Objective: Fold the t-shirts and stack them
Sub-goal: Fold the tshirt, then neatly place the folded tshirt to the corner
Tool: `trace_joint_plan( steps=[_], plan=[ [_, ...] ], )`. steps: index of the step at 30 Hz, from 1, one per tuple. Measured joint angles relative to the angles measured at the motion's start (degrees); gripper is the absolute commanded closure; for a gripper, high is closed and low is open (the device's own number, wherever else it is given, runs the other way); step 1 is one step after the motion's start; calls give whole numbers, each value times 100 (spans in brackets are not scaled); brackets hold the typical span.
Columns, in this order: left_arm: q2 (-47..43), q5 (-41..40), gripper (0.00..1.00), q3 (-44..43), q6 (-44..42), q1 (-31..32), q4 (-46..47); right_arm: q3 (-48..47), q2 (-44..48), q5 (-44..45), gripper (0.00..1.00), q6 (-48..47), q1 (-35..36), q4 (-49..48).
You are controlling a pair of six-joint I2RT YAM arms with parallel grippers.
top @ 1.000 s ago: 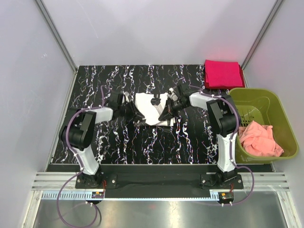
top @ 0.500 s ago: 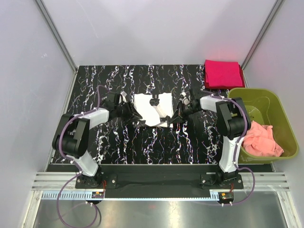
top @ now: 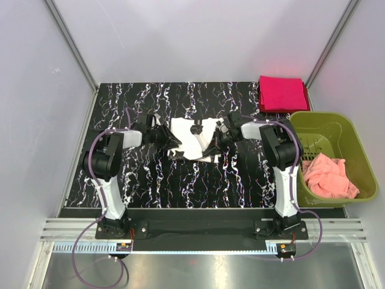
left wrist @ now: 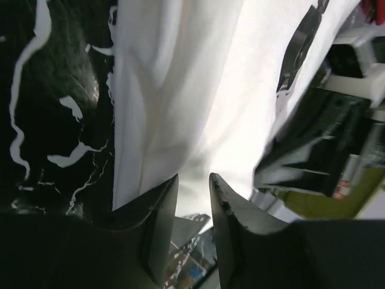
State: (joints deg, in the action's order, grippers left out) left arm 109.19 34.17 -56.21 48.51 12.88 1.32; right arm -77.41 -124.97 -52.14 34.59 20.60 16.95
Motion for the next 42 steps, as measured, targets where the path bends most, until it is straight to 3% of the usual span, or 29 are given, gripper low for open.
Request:
trace_joint_plan(
  steps=[4,6,8,9,10,12,14,17,21,26,33,38,42],
  plan=[
    [179,24,61,-409,-229,-105,-181,544,109,-195,100,72,-232,-256],
    [133,-74,57,-490,-442,-79,-380,662,328,-17,100,-20,-361,11],
    [-4,-232,48,-529,-671,-15,-658,645,621,304,94,-214,-474,463],
    [-133,-367,45,-557,-826,50,-896,568,809,514,88,-339,-516,817],
    [-295,-525,42,-573,-973,149,-1132,457,999,756,69,-455,-542,1161],
    [-691,-846,38,-621,-1217,424,-1591,153,1368,1274,56,-649,-592,1694],
    [-1121,-1217,32,-723,-1427,826,-1958,-107,1672,1602,36,-774,-669,1952],
    [-1574,-1764,31,-944,-1609,1458,-2267,-380,1864,1853,20,-872,-903,2037],
    [-1838,-2243,34,-1034,-1606,2092,-2361,-748,1429,1902,8,-863,-1220,1899],
    [-1932,-2533,35,-793,-1471,2061,-2603,-1423,214,1821,11,-1005,-1200,1408],
    [-2328,-2892,34,-664,-1749,2162,-2907,-1910,-254,1740,22,-1152,-1172,1307],
    [-1998,-3707,35,-981,-2430,3027,-2905,-2573,-295,1958,21,-1029,-1220,2026],
    [-1338,-4487,33,-1248,-3357,3960,-2621,-2529,-90,2155,19,-1043,-1311,2612]
  ],
)
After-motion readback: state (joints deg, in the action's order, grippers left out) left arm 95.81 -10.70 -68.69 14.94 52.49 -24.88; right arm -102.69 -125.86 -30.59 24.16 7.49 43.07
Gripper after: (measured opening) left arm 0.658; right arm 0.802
